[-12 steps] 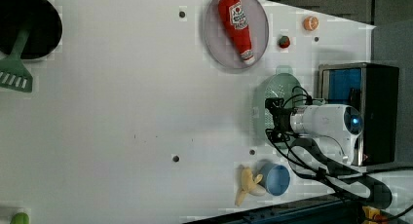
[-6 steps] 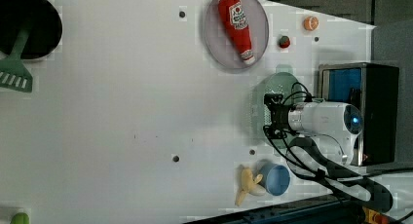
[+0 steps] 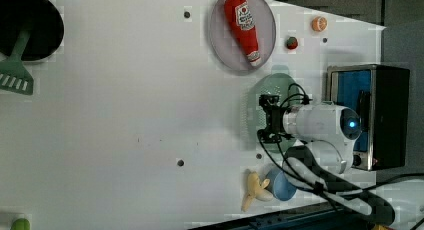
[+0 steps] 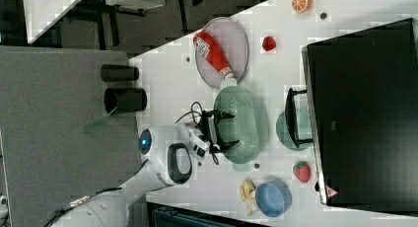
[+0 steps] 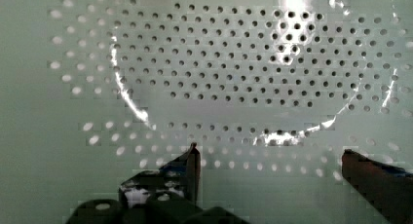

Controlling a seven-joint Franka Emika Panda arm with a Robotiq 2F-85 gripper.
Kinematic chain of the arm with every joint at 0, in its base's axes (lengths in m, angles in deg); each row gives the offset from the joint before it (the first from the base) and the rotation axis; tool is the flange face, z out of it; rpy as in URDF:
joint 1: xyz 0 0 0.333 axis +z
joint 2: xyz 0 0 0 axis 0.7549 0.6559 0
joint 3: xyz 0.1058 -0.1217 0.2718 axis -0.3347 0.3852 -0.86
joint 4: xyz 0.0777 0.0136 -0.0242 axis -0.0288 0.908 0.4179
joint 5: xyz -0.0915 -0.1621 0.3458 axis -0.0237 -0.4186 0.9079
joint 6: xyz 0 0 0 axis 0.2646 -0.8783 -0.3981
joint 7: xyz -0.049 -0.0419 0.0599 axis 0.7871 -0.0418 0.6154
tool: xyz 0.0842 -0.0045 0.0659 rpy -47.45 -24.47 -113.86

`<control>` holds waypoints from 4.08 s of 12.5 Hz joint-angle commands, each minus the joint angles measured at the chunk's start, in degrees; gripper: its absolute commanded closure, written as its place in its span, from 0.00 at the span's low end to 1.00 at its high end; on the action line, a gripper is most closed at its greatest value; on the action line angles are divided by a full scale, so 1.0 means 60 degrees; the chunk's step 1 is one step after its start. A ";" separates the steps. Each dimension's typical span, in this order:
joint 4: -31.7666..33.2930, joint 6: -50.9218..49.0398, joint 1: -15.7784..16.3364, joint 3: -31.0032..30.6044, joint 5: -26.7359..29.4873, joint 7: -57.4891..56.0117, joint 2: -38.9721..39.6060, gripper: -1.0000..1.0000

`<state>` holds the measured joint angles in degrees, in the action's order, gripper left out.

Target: Drag strainer right to left.

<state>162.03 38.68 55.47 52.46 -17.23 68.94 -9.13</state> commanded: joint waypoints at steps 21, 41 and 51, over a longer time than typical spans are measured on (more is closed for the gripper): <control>-0.3132 -0.1460 0.3355 -0.0953 0.0699 0.4297 0.1562 0.00; -0.4823 -0.5363 0.4479 -0.0311 0.1740 0.3104 -0.0016 0.00; -0.4822 -1.0839 0.3755 0.3499 0.0297 -0.4528 -0.6175 0.00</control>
<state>131.32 -23.47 81.55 72.62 -15.92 53.97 -49.93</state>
